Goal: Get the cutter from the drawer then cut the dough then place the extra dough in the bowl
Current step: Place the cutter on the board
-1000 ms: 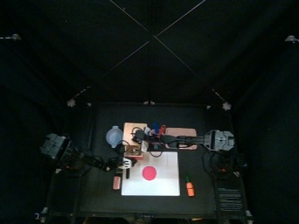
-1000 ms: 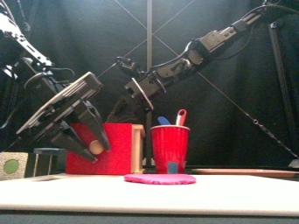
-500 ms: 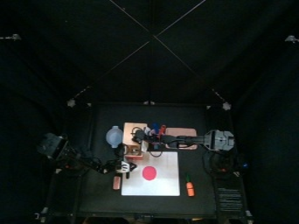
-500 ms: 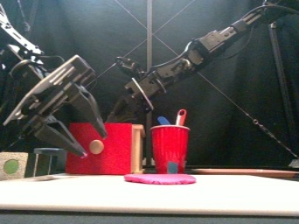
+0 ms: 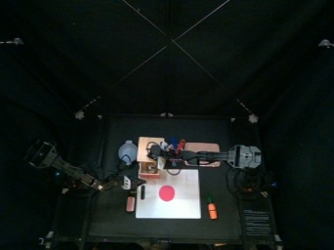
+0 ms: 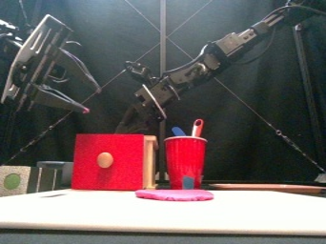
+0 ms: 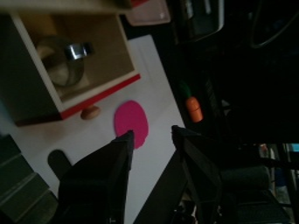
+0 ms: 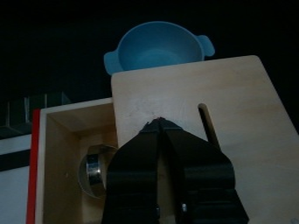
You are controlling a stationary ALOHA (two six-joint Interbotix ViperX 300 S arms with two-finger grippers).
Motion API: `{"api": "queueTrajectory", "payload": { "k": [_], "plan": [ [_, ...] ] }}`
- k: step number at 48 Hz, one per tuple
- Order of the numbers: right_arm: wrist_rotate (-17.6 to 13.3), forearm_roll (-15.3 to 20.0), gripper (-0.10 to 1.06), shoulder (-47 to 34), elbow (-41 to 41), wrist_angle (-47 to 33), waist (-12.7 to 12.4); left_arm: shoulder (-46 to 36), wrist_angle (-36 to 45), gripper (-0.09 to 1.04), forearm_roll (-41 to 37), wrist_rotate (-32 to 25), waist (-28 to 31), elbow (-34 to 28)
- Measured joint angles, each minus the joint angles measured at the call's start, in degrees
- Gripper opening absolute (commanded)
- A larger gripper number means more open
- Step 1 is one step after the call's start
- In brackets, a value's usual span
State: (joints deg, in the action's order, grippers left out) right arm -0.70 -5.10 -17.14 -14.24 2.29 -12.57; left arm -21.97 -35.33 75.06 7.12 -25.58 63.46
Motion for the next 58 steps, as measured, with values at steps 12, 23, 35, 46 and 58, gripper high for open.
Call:
{"api": "queueTrajectory", "payload": {
  "k": [12, 23, 35, 46, 58],
  "plan": [
    [0.1, -1.0, 0.2, 1.5, 0.7, 0.7, 2.4, -6.9, -5.3, 0.66, -15.5, -0.1, 0.4, 7.4],
    [0.1, -1.4, 0.54, 4.0, 0.9, 0.8, 5.1, -7.4, -5.9, 0.56, -28.1, -0.2, 4.1, 9.9],
    [0.0, 0.0, 0.71, 4.1, 1.0, 4.0, 7.0, -7.6, -5.9, 0.56, -36.8, -0.3, 7.7, 10.3],
    [0.0, 0.4, 0.71, 4.1, 3.5, 12.3, 6.8, -7.7, -5.9, 0.56, -39.9, -0.3, 8.3, 10.5],
    [0.0, 0.4, 0.71, 2.8, 6.7, 17.8, 6.8, -7.7, -5.9, 0.56, -40.1, -0.2, 8.2, 11.2]
  ]
}}
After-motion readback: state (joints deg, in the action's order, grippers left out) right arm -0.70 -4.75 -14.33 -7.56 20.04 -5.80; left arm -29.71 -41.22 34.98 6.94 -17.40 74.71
